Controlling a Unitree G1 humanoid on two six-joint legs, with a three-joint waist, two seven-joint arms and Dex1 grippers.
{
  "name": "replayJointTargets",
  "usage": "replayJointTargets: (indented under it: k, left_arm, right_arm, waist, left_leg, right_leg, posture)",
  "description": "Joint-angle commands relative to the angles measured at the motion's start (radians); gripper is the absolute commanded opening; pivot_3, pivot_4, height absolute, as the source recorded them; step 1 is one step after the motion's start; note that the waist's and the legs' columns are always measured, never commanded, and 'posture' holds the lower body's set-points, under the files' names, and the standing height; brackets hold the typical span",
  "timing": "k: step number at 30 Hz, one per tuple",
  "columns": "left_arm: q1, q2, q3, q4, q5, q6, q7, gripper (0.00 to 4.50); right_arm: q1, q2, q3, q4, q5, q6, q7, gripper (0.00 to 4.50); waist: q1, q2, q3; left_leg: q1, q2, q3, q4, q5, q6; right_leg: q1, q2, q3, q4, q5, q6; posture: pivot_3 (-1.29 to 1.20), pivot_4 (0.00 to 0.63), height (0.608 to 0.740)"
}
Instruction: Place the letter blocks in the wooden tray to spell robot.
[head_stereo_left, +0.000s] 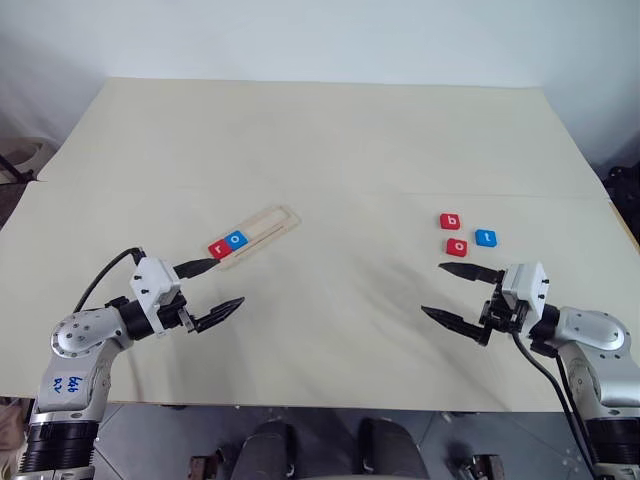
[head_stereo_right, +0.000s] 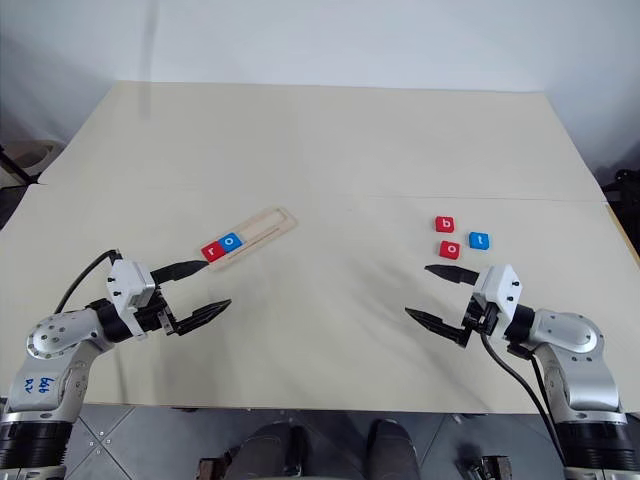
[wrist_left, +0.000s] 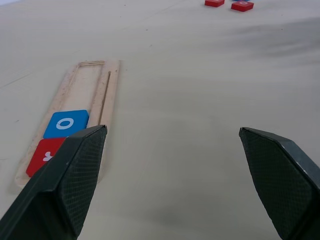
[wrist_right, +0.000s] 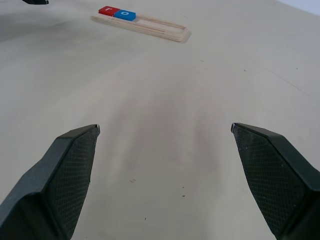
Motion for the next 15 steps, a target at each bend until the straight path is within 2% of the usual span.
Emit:
replayJointTargets:
  k: [1,7,15]
  left_arm:
    - [0.009,0.007,0.027,-0.024,0.017,-0.025,0.031,4.50]
    - [0.065,-0.001,0.104,-0.021,-0.024,-0.017,0.069,4.50]
    - [0.250,-0.068,0.329,0.008,-0.083,-0.052,0.163,4.50]
  right_arm:
    - [-0.013,-0.009,-0.013,-0.021,0.011,-0.001,0.000,4.43]
    - [-0.073,0.009,0.012,0.025,0.006,-0.017,0.016,4.43]
    - [-0.179,0.114,0.081,-0.001,0.037,-0.001,0.023,4.43]
  waist:
    - [0.000,0.000,0.000]
    - [-0.004,0.000,0.000]
    - [-0.005,0.000,0.000]
  left_leg:
    - [0.000,0.000,0.000,0.000,0.000,0.000]
    - [0.000,0.001,0.000,0.000,0.000,0.000]
    - [0.000,0.002,0.000,0.000,0.000,0.000]
  right_leg:
    - [0.000,0.000,0.000,0.000,0.000,0.000]
    - [0.000,0.000,0.000,0.000,0.000,0.000]
    - [0.000,0.001,0.000,0.000,0.000,0.000]
  posture:
    - [0.00,0.150,0.740]
    - [0.00,0.150,0.740]
    - [0.00,0.150,0.740]
